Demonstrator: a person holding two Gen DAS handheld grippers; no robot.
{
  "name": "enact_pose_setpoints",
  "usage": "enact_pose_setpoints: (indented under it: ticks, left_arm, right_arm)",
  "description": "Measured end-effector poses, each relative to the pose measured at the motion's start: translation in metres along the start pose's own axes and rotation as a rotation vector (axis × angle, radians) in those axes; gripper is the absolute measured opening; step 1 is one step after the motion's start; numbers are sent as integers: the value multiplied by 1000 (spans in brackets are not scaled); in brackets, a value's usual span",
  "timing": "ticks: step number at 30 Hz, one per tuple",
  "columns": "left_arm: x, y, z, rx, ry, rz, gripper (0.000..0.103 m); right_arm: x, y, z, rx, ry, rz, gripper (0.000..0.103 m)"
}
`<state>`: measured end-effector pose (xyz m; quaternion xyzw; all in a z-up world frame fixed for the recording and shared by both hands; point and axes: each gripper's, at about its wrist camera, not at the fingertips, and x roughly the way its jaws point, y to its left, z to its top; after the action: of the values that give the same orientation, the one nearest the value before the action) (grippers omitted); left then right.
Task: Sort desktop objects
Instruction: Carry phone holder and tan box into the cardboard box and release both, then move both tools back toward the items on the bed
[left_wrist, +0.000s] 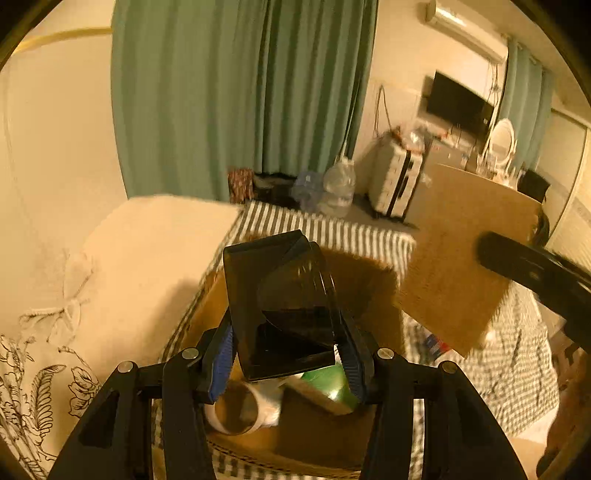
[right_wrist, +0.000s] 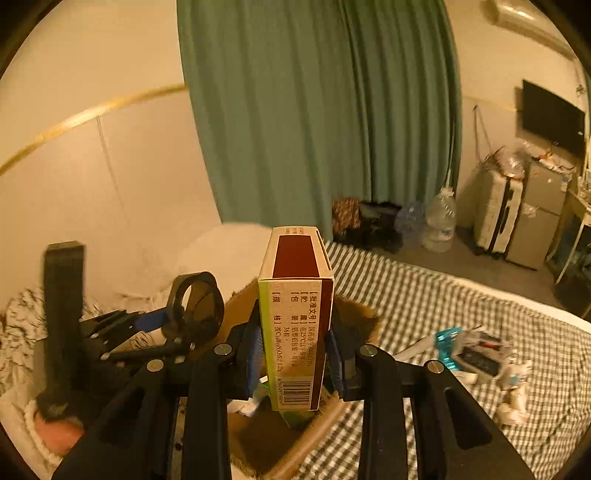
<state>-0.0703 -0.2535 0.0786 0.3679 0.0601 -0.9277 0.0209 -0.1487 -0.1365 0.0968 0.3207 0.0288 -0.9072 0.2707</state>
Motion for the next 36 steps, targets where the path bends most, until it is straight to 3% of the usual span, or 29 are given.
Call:
enact_pose_setpoints:
  ticks: [6,11,13,14,15,16,26,31,36]
  left_arm:
    - [42,13,-22,20,84,8,51]
    - [67,16,-36,16,129,5,53]
    - [71,15,-38,17,152,3,63]
    - [72,14,-40,18,164,6,76]
    - [72,14,-42,17,164,4,82]
    - [69,12,-42,18,152,-1,83]
    - [23,-19,-38,47,111,-4,97]
    - [-8,-49,-31,26,81,-32,100]
    - [-30,-88,-31,7,47,2,103]
  right_arm:
    - [75,-13,-9,50,105,1,29]
    - [100,-24,-9,68,123,-1,32]
    - [97,-26,-10,74,116,6,47]
    - [94,-26,-8,76,104,-4,52]
    - [91,-26,-8,79,90,-10,62]
    - [85,-28,-8,88,72,-13,66]
    - [-1,-62,-12,104,4,-103,66]
    - [-63,-107,-36,129,-30,-220,80]
    - [-122,-169,-65,254,-50,-325,82]
